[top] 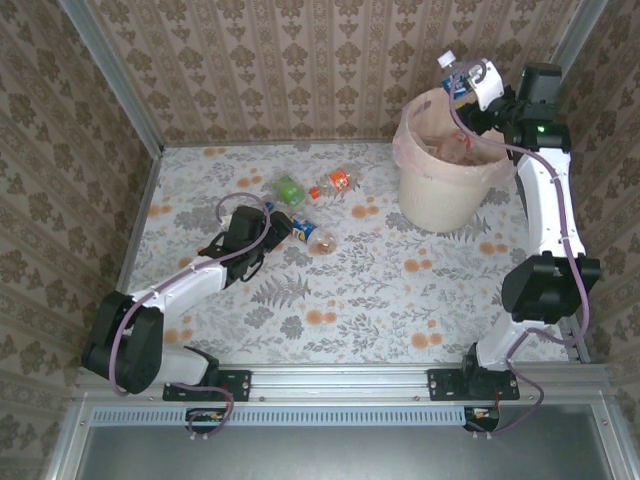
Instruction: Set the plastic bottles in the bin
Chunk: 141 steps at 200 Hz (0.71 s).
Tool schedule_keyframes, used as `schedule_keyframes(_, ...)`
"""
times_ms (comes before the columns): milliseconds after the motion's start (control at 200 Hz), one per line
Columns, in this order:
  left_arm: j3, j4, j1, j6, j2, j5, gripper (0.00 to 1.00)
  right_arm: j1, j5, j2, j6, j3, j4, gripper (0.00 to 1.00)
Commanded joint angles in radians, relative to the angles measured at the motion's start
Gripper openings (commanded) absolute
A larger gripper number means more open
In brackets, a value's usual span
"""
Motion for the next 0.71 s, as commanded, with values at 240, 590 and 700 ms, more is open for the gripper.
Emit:
schedule_keyframes(240, 0.027, -0.012, -0.003, -0.01, -0.007, -0.017, 1.0, 0.0, 0.291, 0.099, -0.138, 0.035, -0.044, 0.81)
schedule_keyframes(590, 0.048, -0.01, -0.014, -0.008, 0.02, -0.008, 1.0, 0.001, 0.349, 0.083, 0.057, 0.053, 0.043, 0.93)
schedule_keyframes(700, 0.053, -0.009, -0.014, -0.006, 0.026, -0.003, 1.0, 0.006, 0.376, 0.08, 0.107, 0.05, 0.057, 0.93)
